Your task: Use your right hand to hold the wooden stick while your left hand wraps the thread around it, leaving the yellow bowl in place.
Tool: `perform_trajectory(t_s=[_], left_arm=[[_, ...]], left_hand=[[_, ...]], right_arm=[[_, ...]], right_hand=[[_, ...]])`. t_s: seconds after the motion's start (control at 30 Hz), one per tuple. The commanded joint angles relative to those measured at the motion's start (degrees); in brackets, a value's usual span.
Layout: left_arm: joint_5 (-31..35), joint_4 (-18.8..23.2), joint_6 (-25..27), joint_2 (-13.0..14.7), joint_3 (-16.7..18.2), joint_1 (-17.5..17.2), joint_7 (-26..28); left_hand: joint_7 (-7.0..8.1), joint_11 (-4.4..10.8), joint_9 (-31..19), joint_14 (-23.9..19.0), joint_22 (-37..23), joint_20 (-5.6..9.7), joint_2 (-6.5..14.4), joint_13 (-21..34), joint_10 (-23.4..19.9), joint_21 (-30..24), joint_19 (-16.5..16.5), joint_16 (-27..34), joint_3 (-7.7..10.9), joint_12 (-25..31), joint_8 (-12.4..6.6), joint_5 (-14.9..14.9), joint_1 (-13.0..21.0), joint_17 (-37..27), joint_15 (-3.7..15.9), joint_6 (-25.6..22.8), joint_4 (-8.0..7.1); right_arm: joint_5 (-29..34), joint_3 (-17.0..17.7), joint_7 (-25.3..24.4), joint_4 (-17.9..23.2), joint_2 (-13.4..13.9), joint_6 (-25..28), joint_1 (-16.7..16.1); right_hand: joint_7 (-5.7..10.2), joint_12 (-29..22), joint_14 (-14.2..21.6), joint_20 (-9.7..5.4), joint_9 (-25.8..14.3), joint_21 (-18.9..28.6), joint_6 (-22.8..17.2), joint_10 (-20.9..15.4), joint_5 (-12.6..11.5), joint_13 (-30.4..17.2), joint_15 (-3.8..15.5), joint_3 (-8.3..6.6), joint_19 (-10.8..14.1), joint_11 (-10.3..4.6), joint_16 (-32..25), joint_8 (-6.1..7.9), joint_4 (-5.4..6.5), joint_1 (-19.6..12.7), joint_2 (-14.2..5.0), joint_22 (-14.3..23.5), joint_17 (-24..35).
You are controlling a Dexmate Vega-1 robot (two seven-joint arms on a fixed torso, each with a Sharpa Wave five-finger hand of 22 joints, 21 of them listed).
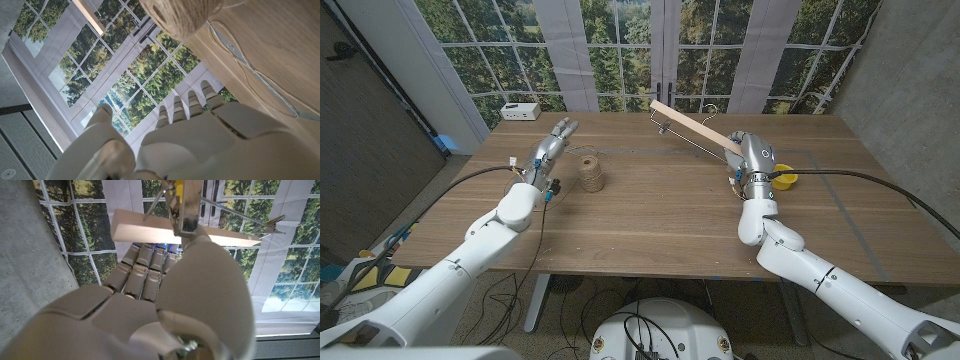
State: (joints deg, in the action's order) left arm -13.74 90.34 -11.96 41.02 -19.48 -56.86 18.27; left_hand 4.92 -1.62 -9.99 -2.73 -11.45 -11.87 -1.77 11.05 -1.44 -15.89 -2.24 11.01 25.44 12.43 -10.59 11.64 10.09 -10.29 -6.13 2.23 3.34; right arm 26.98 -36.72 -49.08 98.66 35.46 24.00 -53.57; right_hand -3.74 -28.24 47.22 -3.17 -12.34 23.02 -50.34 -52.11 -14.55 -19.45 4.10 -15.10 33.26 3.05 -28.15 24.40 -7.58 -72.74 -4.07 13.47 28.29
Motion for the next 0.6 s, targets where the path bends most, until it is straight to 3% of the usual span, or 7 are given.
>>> perform_trajectory(t_s=[0.03,0.23,0.33,0.5,0.6], left_arm=[[8.98,9.07,9.55,2.18,2.18,-6.42,10.82],[11.23,10.27,12.02,2.20,2.62,-8.15,13.42],[11.73,10.48,13.06,2.00,2.57,-8.44,13.87],[11.49,10.96,15.25,1.90,2.49,-8.78,13.53],[12.24,10.78,16.27,1.87,2.02,-8.64,13.84]], left_hand=[[0.04,0.31,-0.30,-0.44,-0.19,-0.26,-1.63,0.31,-0.34,0.09,-0.02,0.21,-0.23,0.36,-0.41,0.24,0.94,-0.15,0.26,0.34,1.32],[-0.60,-0.13,-0.38,-2.66,-0.28,0.11,-3.59,0.43,-1.67,-0.56,-2.23,0.76,-0.48,0.77,-0.84,0.73,4.41,-0.26,1.42,-0.12,4.03],[-1.32,-0.13,-0.44,-5.57,-0.30,1.68,-4.06,0.56,-2.92,-2.00,-6.48,1.28,0.00,1.06,-1.12,1.08,8.93,-0.23,3.81,-0.96,5.95],[-1.92,0.79,-0.47,-7.30,-0.24,1.75,-4.69,0.63,-3.98,-2.60,-8.49,1.49,0.05,1.31,-1.36,1.28,11.49,-0.20,4.80,-1.85,6.51],[-2.31,1.10,-0.49,-7.79,-0.20,0.68,-5.00,0.67,-4.30,-2.40,-8.26,1.47,0.09,1.36,-1.19,1.43,12.87,-0.21,4.80,-1.50,6.72]], right_arm=[[2.84,1.21,-2.87,1.33,-0.46,-2.18,-2.39],[3.81,1.45,-3.32,1.84,-0.48,-3.16,-3.13],[4.24,1.59,-3.37,2.00,-0.48,-3.46,-3.40],[4.88,1.72,-3.17,2.25,-0.62,-3.54,-3.66],[5.19,1.83,-3.15,2.38,-0.70,-3.58,-3.88]], right_hand=[[6.78,-7.96,1.84,-2.60,-9.99,0.47,-6.70,-6.69,-0.40,-7.11,9.46,0.14,0.06,-6.80,0.47,0.40,0.27,-5.29,-5.53,0.11,0.21],[6.67,-8.24,1.98,-2.62,-10.15,0.85,-6.71,-6.57,-0.55,-7.56,9.42,0.35,-0.08,-6.86,0.85,0.51,0.41,-5.29,-5.51,0.16,0.37],[6.83,-8.24,2.13,-2.65,-10.14,1.08,-6.68,-6.62,-0.64,-7.50,9.48,0.46,-0.10,-6.83,0.99,0.50,0.38,-5.41,-5.46,0.19,0.51],[6.90,-8.31,2.32,-2.68,-10.13,1.39,-6.82,-6.67,-0.76,-7.53,9.49,0.59,-0.20,-6.80,1.19,0.56,0.37,-5.56,-5.45,0.22,0.70],[6.82,-8.33,2.42,-2.67,-10.17,1.71,-6.78,-6.58,-0.88,-7.56,9.49,0.73,-0.31,-7.26,1.49,0.58,0.43,-5.62,-5.45,0.24,0.85]])
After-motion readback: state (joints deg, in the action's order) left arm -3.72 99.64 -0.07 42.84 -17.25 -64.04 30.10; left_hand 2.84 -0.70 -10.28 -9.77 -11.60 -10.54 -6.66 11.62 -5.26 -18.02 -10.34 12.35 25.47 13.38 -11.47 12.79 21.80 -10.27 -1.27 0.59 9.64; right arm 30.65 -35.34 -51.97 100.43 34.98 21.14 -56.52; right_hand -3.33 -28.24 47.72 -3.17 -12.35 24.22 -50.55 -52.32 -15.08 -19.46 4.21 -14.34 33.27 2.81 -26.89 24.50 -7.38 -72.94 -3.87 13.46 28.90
